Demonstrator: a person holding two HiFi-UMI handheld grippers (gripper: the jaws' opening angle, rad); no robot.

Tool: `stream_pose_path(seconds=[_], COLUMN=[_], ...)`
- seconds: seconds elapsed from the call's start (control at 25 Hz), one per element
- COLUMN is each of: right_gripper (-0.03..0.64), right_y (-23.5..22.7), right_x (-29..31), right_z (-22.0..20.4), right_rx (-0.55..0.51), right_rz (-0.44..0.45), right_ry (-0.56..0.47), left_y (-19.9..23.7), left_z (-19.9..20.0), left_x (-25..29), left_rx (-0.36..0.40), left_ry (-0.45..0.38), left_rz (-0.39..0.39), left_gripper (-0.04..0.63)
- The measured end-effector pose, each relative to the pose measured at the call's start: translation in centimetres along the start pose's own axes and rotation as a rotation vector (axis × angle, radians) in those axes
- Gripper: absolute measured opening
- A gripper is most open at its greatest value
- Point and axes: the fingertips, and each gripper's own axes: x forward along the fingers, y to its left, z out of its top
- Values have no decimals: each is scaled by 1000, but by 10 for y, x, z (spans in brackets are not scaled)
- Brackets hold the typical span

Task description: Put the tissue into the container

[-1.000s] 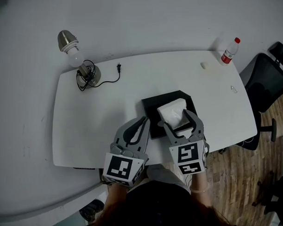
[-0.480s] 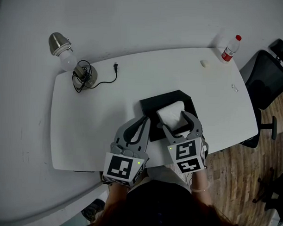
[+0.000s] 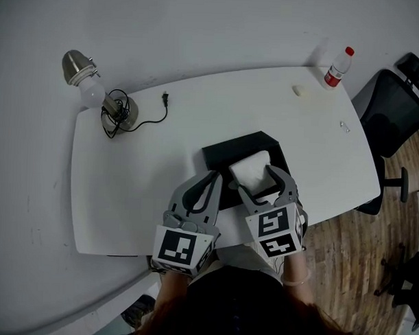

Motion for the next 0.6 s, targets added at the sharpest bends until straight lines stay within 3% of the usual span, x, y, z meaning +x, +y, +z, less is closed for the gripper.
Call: stream_pose_path(seconds=[0.6], right_gripper=[325], right_y=[7], right_x=[14], right_z=[-11], right_rx=[32], right_rz=[36], right_ry=[76], left_y=[8], left_z=[-5], left_x=[-6], left_rx=[-13], left_ry=[5], left_rz=[22], left_gripper=[41])
